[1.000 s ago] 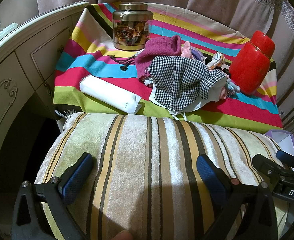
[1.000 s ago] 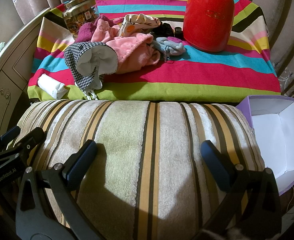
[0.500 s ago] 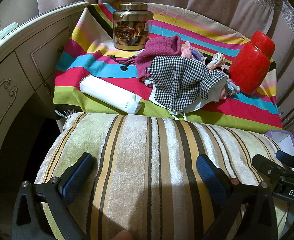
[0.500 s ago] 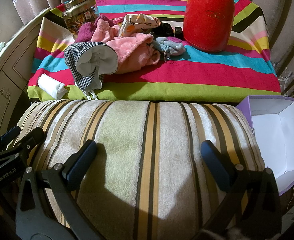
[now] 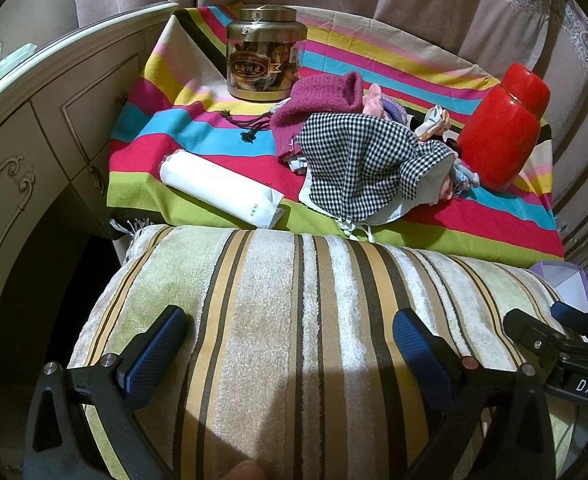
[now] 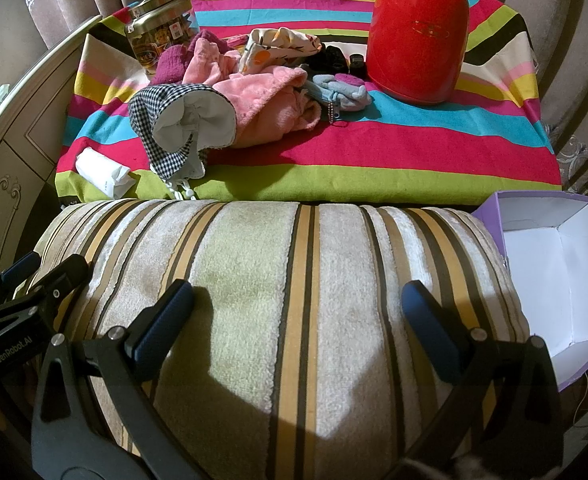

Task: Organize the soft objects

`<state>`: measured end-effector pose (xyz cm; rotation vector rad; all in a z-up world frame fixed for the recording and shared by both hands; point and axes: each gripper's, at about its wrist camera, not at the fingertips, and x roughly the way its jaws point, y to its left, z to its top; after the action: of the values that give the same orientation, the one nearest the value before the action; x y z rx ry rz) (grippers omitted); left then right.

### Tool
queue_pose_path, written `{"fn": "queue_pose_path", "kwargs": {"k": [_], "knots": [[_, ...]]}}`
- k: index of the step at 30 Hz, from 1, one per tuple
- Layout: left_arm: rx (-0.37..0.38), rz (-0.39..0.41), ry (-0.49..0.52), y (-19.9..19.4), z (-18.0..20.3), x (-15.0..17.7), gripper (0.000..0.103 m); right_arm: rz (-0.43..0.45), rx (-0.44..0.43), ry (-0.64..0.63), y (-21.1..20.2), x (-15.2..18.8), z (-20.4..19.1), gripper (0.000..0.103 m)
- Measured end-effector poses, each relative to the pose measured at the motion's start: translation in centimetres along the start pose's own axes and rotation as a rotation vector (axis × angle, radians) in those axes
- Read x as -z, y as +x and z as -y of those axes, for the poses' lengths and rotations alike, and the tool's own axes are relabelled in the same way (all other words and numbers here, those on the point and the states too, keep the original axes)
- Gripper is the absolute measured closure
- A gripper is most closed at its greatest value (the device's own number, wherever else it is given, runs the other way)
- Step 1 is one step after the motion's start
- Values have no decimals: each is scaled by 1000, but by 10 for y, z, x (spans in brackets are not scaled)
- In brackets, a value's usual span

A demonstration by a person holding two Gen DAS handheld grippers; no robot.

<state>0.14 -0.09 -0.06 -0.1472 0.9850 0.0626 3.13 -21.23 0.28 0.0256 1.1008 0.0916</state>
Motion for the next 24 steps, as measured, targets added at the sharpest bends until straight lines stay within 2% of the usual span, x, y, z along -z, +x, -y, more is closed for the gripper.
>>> {"fn": "queue_pose_path", "kwargs": {"k": [17, 21, 24], "knots": [[1, -5, -1, -3, 0, 1, 0, 5, -3, 2, -1, 0, 0, 0], [38, -37, -27, -2, -6, -2, 0, 15, -6, 4, -1, 2, 1, 0], [83, -28, -55, -4, -13, -1, 0, 24, -10, 8, -1, 3, 1, 0]]}}
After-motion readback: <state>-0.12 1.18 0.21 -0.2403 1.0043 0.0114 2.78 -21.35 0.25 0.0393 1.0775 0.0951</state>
